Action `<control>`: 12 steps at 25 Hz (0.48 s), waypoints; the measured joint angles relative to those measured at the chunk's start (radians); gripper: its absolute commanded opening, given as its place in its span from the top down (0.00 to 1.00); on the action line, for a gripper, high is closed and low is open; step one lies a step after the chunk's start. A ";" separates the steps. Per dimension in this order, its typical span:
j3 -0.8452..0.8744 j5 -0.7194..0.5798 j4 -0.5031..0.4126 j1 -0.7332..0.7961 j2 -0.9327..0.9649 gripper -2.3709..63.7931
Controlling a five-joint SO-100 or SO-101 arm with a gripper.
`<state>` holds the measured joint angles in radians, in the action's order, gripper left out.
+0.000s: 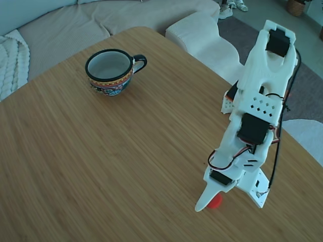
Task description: Grasp a red cap and put it in the cup.
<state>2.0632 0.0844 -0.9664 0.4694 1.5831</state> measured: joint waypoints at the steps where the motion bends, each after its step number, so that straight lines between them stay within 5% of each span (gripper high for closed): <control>1: 0.000 0.000 0.000 -0.003 0.000 0.16; 12: 0.000 0.000 -0.049 0.067 0.000 0.16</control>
<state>2.0632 0.0844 -1.0155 0.5369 1.5831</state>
